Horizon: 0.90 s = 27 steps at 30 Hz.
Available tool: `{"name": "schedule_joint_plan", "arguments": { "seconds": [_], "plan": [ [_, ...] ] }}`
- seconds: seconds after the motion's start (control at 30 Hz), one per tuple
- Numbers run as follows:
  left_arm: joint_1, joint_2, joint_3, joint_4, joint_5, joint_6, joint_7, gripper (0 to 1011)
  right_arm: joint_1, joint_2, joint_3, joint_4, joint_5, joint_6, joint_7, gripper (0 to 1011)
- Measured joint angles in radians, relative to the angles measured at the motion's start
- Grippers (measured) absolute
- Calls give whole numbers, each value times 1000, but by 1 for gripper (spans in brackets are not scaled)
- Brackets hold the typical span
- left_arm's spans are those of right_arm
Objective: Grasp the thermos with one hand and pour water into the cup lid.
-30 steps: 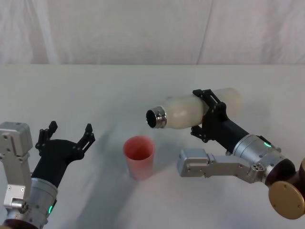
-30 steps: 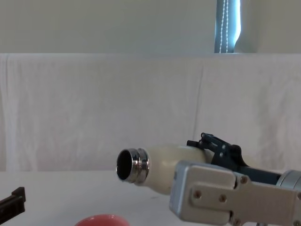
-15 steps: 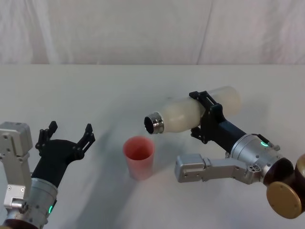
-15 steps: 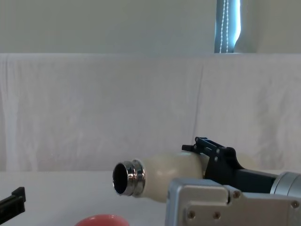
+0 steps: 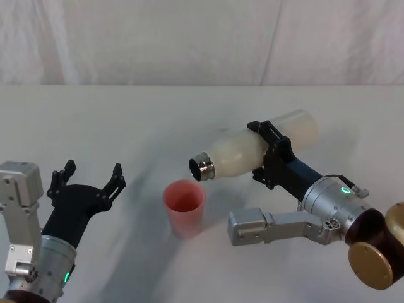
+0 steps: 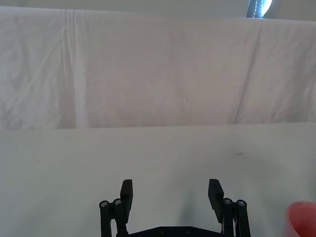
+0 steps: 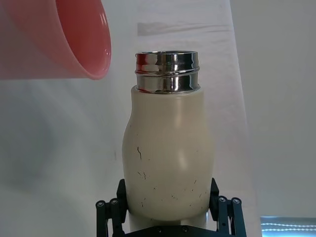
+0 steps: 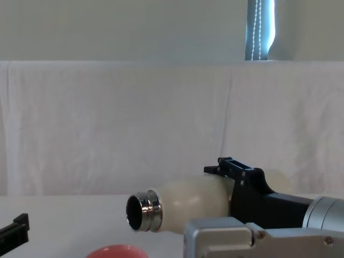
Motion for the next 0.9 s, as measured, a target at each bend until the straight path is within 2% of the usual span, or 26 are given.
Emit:
{"name": "schedule_joint_plan", "arguments": {
  "seconds": [0.33, 0.9],
  "plan": [
    [0, 0, 0, 0, 0, 0, 0, 1001, 12, 7, -17, -1, -29, 9, -2, 947],
    [0, 0, 0, 0, 0, 0, 0, 1001, 19, 13, -24, -15, -40, 17, 0, 947]
  ]
}}
